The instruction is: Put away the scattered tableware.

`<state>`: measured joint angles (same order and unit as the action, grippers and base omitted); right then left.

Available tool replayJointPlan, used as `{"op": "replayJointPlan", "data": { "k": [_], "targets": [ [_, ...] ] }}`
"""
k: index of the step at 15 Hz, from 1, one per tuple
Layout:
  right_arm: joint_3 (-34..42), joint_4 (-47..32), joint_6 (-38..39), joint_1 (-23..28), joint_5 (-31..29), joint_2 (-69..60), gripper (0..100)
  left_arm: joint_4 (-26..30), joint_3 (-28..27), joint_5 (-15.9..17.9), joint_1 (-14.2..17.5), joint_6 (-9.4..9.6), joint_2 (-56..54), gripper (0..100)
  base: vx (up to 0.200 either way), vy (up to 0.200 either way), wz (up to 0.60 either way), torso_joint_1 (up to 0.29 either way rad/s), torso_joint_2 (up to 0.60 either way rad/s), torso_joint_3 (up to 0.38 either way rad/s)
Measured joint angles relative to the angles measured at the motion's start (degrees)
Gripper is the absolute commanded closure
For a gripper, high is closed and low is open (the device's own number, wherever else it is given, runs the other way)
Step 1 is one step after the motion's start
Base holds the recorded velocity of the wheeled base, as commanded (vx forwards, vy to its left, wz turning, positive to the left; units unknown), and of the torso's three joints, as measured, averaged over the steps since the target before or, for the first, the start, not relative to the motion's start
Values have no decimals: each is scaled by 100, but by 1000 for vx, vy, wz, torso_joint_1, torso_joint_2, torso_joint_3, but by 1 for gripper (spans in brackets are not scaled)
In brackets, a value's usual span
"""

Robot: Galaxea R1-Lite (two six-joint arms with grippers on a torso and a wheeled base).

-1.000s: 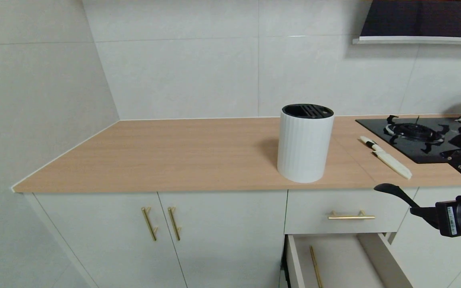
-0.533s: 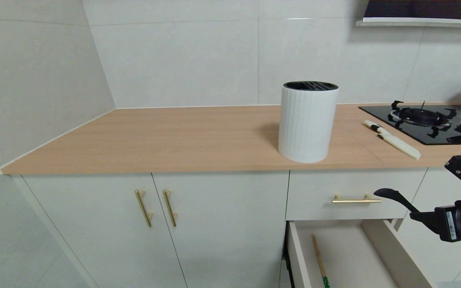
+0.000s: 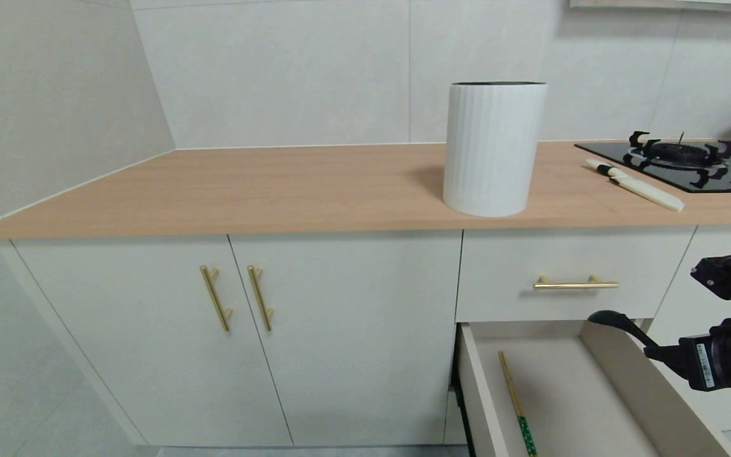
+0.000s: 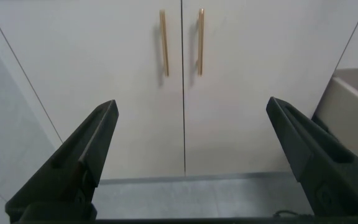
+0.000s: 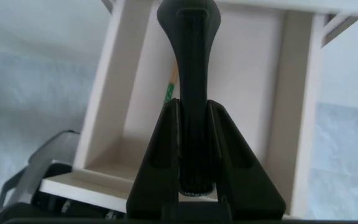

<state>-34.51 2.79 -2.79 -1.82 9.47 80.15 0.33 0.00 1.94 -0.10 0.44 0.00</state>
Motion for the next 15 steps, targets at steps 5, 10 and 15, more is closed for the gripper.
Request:
{"op": "replayJointPlan", "data": {
  "k": [5, 10, 15],
  "targets": [
    [6, 0, -10, 0, -1, 210, 100, 0, 0, 5, 0, -1, 0, 0, 0, 0, 0, -80, 295, 209],
    [65, 10, -163, -22, 12, 293, 100, 0, 0, 2, 0, -1, 0, 0, 0, 0, 0, -1, 13, 6],
    [21, 405, -60, -83, -28, 1030, 100, 2, 0, 6, 0, 0, 0, 0, 0, 0, 0, 0, 0, 0]
  ]
}}
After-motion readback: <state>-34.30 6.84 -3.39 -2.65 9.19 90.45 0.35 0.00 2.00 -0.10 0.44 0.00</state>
